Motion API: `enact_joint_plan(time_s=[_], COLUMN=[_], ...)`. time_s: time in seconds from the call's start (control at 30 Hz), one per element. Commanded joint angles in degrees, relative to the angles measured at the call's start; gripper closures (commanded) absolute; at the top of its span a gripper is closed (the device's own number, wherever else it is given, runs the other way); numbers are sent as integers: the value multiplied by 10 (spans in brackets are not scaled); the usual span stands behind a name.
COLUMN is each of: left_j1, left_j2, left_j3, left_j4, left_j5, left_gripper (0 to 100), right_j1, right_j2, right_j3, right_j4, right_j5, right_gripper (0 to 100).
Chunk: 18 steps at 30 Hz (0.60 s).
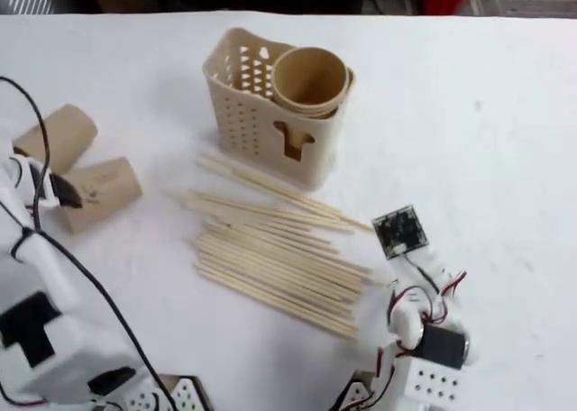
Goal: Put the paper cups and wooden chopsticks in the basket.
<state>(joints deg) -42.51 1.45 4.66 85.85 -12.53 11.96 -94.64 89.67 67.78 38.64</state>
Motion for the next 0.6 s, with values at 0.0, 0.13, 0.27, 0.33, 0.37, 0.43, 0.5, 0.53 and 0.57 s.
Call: enact_joint_plan(time_s=[0.0, 0.13, 0.27, 0.33, 0.37, 0.43, 0.5, 0.53, 0.57], left_j1=[12, 65, 108, 121, 126, 135, 145, 150, 153], left_j2=[66, 125, 134, 134, 134, 134, 134, 134, 134], left_j3=[-27, -32, -32, -33, -33, -33, -36, -45, -52], left_j4=[-53, -70, -89, -105, -115, -127, -128, -124, -123], left_j5=[-13, -20, -2, 4, 5, 11, 12, 13, 18], left_gripper=[717, 717, 717, 717, 717, 720, 721, 721, 721], right_j1=[11, 22, 22, 22, 22, 20, 19, 19, 19], right_j2=[-94, -73, -88, -87, -87, -87, -87, -87, -87], right_j3=[33, 40, 58, 59, 59, 60, 60, 60, 60], right_j4=[40, 15, 13, 13, 13, 13, 13, 13, 13], right_j5=[5, 2, 2, 2, 2, 2, 2, 2, 2], right_gripper=[981, 981, 981, 981, 981, 981, 981, 981, 981])
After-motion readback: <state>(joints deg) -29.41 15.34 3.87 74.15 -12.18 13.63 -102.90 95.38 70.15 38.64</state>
